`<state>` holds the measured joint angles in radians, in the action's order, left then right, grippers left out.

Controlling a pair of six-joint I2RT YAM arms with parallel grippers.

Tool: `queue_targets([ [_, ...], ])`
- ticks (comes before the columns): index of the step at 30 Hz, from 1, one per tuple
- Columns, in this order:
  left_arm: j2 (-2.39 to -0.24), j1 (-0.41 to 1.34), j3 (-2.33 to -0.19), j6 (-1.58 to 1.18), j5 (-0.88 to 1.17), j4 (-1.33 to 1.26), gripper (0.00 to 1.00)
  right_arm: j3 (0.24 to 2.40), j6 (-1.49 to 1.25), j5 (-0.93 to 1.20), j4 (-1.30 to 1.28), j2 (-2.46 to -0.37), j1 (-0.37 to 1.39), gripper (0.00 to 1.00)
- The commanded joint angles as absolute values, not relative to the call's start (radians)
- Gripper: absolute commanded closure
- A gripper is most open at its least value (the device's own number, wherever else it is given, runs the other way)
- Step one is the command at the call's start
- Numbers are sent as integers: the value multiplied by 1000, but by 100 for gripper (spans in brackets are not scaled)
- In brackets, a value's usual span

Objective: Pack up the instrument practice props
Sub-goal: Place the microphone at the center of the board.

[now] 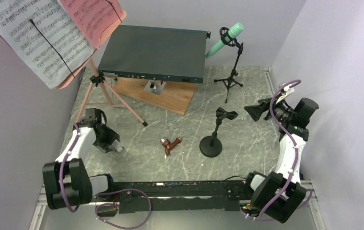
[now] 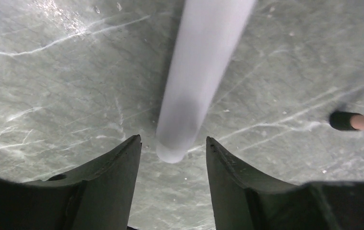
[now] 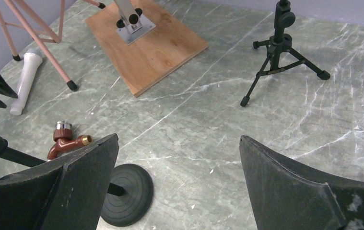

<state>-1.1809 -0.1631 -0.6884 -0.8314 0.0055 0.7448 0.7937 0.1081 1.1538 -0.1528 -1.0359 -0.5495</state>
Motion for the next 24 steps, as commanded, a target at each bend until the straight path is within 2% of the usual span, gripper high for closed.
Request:
queue_targets([
  [1,-1248,-150,-645,-896,18,681,46,792,111,1181,-101,-1014,-559,0],
  [5,-1284,-150,-651,-876,3,637,59,790,108,1184,-98,-1015,-560,0],
  [9,-1317,-156,-707,-818,-59,613,85,792,108,1188,-98,-1016,-560,0],
  [15,-1448,-239,-891,-682,-97,592,87,793,112,1192,-105,-1013,-560,0],
  [17,-1525,-278,-971,-621,-73,617,86,794,114,1194,-108,-1010,-561,0],
  [19,-1601,-296,-1068,-560,-64,664,78,795,116,1196,-111,-1008,-561,0],
  [24,-1602,-305,-1075,-510,-41,662,39,798,122,1206,-116,-1007,-562,0],
])
